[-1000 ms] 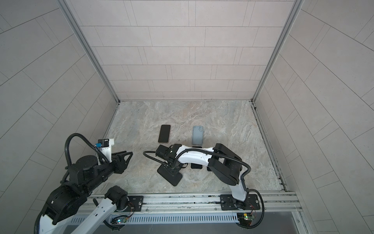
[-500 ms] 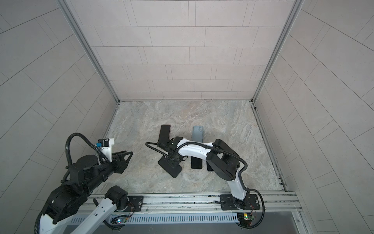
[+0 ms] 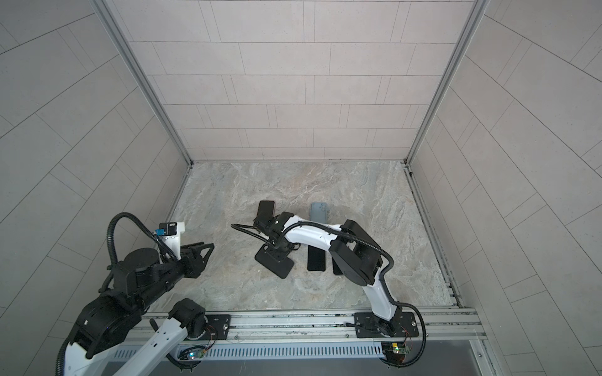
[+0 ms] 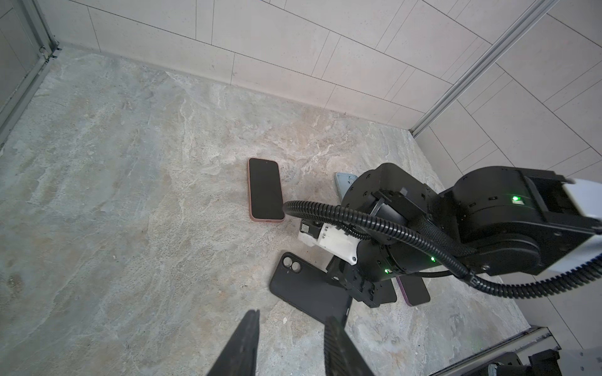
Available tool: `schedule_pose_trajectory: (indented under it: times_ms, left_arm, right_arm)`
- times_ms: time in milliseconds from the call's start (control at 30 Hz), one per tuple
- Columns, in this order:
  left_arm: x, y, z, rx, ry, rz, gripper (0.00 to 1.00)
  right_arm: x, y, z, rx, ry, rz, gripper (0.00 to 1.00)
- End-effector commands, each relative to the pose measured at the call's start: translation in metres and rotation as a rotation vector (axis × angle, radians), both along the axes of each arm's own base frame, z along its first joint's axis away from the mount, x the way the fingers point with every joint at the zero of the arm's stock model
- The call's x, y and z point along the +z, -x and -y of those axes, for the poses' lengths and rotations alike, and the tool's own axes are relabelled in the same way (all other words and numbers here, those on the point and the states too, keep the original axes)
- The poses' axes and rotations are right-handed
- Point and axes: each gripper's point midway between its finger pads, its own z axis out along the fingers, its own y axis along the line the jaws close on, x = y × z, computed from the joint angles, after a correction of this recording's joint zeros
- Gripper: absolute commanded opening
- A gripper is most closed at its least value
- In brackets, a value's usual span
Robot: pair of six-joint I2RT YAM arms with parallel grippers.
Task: Put the phone into the phone case
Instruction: 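Move the right gripper over the silver-framed phone and grasp it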
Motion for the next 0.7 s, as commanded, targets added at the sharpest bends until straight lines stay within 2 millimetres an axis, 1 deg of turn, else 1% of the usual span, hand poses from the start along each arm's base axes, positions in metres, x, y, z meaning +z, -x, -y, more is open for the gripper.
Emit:
schedule_pose_trajectory:
  times_ms: [0,67,133,167,233,267,333,400,433,500,600,667]
  left_arm:
    - [0.000,-0.003,-0.002,0.013,-0.011,0.006,0.38]
    - [0.000,-0.003,-0.002,0.013,-0.012,0.006,0.38]
    - [0.000,-0.003,-0.002,0.012,-0.012,0.006,0.38]
    - [0.000,-0.003,-0.002,0.012,-0.011,0.007,0.38]
    - [0.000,-0.002,-0.003,0.013,-0.011,0.009,0.38]
    - [0.000,-0.002,-0.002,0.012,-0.010,0.008,0.38]
    - [0.001,-0.002,-0.002,0.012,-0.009,0.011,0.38]
    - [0.001,-0.001,-0.002,0.010,-0.006,0.014,0.38]
    - [0.002,-0.001,-0.002,0.010,-0.006,0.015,0.38]
    - [0.002,-0.001,-0.002,0.008,-0.006,0.017,0.38]
    - [0.002,-0.002,-0.002,0.007,-0.005,0.017,0.38]
    - [0.002,-0.001,-0.001,0.005,-0.004,0.016,0.38]
  right_arm:
    - [0.014,0.001,0.002,0.000,-0.032,-0.012,0.63]
    - [0.025,-0.003,0.004,-0.033,-0.071,-0.013,0.68]
    - [0.034,-0.010,0.012,-0.092,-0.101,-0.018,0.69]
    - [0.038,-0.015,0.020,-0.142,-0.115,-0.026,0.70]
    - [0.038,-0.023,0.039,-0.253,-0.127,-0.048,0.70]
    - [0.037,-0.026,0.050,-0.324,-0.131,-0.062,0.73]
    - [0.032,-0.029,0.074,-0.457,-0.133,-0.082,0.84]
    - [0.027,-0.026,0.093,-0.555,-0.131,-0.083,0.92]
    - [0.025,-0.024,0.101,-0.590,-0.113,-0.075,0.95]
    - [0.017,-0.018,0.117,-0.671,-0.051,-0.069,0.99]
    - [0.000,-0.006,0.131,-0.776,0.010,-0.100,1.00]
    - [-0.011,-0.001,0.136,-0.811,0.038,-0.111,1.00]
